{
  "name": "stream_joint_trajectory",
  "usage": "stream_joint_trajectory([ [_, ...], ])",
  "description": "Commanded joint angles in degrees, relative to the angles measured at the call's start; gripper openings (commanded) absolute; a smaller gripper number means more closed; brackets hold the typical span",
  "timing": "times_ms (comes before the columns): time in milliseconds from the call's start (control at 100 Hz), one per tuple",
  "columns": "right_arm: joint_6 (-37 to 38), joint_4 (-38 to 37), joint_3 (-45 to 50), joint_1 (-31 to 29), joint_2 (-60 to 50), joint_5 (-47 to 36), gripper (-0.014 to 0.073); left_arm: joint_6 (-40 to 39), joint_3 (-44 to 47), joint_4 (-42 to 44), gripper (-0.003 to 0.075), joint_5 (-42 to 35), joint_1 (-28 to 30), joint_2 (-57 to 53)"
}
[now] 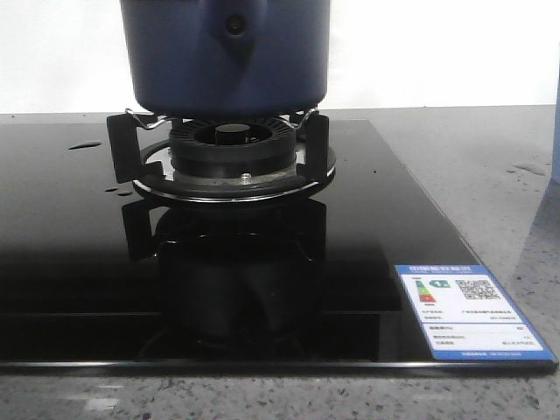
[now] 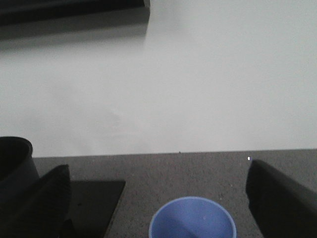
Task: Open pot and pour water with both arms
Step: 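Tilt the saucepan upright and carry it back toward the burner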
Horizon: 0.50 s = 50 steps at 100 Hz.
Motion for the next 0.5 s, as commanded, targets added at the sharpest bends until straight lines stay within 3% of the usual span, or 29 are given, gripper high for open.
stream_joint_trajectory([
  [0,-0.94,-0.65,-2.14,-0.28,-2.59,-3.86,0.0564,2.24,-1.68,-6.14,0.0295,1.8,-1.44,-0.33],
  [90,-0.94,-0.65,-2.14,-0.28,-4.89,-3.76,0.0355,4.32,-1.68,-6.23,0.0295,1.69,-2.76,1.35],
  [140,-0.94,-0.65,-2.14,-0.28,-5.89,-3.31,0.0183,5.06,-1.68,-7.08,0.0295,1.41,-3.25,1.94],
  [200,-0.94,-0.65,-2.14,-0.28,-6.92,-2.6,-0.008,5.87,-1.68,-9.24,0.0295,1.28,-3.62,2.9],
  [490,-0.94,-0.54,-2.14,-0.28,-7.78,0.63,-0.0067,9.91,-1.68,-13.47,0.0295,-2.78,-3.62,4.87],
])
